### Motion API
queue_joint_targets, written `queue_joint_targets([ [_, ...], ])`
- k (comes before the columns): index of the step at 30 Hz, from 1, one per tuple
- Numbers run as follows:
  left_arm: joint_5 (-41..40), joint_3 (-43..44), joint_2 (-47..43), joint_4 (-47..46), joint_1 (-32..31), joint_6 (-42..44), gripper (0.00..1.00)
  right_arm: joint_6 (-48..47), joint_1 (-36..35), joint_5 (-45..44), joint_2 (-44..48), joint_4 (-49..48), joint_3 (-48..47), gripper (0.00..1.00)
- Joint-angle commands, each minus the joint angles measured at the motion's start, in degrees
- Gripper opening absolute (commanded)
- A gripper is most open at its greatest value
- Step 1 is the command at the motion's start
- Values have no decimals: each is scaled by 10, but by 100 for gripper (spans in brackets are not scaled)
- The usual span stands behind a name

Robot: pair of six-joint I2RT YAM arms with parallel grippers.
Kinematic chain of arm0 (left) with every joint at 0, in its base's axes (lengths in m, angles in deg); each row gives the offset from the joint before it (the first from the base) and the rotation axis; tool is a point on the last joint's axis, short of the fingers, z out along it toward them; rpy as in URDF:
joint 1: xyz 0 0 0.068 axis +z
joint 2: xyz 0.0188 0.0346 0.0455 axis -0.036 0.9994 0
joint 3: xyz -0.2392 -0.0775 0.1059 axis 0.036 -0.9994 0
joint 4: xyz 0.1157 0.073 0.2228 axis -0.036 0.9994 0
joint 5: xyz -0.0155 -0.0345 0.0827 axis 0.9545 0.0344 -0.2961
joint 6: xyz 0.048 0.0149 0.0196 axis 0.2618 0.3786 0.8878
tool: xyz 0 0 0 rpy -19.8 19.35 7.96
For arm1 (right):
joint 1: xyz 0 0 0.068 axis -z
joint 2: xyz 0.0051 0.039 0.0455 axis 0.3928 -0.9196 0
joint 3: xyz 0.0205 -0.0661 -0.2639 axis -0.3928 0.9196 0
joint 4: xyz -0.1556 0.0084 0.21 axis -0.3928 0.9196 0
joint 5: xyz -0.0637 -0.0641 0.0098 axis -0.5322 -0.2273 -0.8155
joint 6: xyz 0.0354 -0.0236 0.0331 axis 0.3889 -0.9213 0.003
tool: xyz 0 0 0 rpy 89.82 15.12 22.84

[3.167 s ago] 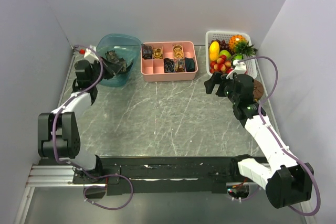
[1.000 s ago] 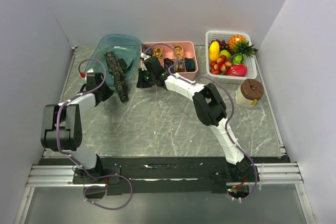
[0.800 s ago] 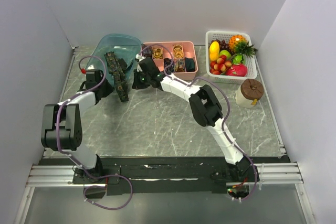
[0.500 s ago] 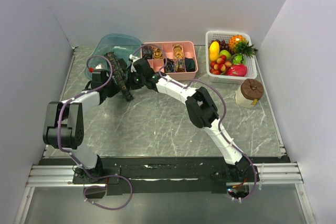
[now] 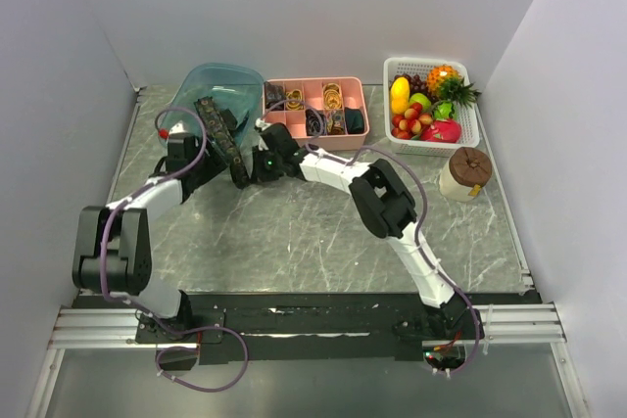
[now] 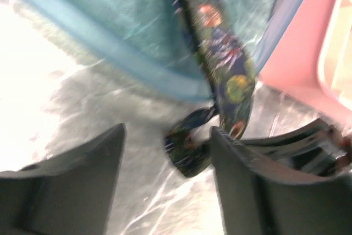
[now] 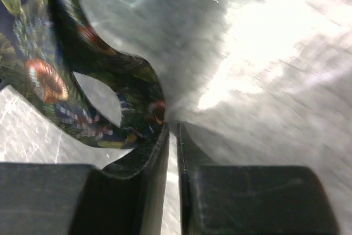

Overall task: Roll the ties
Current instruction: Pick up the tie from the bin.

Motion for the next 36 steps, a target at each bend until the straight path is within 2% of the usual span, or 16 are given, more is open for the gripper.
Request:
queue_joint_targets([
  [1, -30, -61, -46, -38, -1, -14, 77, 10, 30, 6, 93, -53, 46, 26],
  [2, -31, -72, -52, -45, -1, -18, 82, 12, 37, 22, 101, -63, 75, 30],
  [3, -31, -82, -58, -60, -1, -19, 83, 13, 41, 29, 109, -90, 90, 41],
  [5, -19, -104, -66, -76, -1, -16, 85, 11, 44, 52, 130, -114, 132, 50],
  [6, -17, -110, -67, -89, -1, -16, 86, 9, 46, 60, 134, -139, 143, 58],
  [9, 3, -129, -73, -112, -1, -16, 86, 3, 47, 124, 140, -183, 179, 70],
  [12, 20, -148, -80, -143, 1, -19, 86, 10, 47, 172, 133, -240, 199, 78],
  [19, 57, -181, -117, -194, 9, -13, 86, 1, 44, 235, 73, -270, 137, 81],
  [24, 112, -194, -108, -265, 14, 6, 86, 12, 47, 232, 53, -270, 116, 81],
  [30, 182, -183, -43, -362, 15, 30, 83, 31, 72, 236, 115, -323, 212, 81],
  [36, 205, -129, 15, -358, 15, 44, 81, 60, 116, 259, 201, -388, 334, 82],
])
